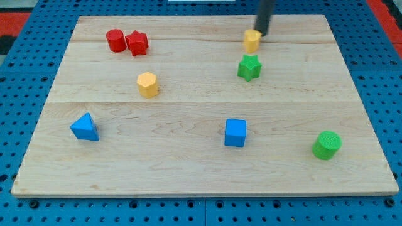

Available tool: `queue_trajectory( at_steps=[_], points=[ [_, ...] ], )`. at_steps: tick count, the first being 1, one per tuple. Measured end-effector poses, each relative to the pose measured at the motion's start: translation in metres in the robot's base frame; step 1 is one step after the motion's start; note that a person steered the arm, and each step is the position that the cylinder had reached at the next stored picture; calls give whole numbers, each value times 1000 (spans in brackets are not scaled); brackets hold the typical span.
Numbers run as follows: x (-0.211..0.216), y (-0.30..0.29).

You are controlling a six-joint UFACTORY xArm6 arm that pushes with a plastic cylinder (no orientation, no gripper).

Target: Push the yellow heart to the top left of the yellow hexagon

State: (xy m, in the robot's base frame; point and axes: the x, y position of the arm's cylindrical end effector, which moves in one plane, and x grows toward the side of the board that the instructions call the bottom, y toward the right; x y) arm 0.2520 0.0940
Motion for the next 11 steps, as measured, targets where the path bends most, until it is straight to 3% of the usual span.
queue_trajectory(
  at_steps=[1, 3, 5, 7, 8, 9, 10, 11],
  points=[
    [9, -12],
    [19, 35],
    [40, -117],
    [22, -27],
    [53, -21],
    [54, -111],
    [54, -135],
    [80, -140]
  ],
)
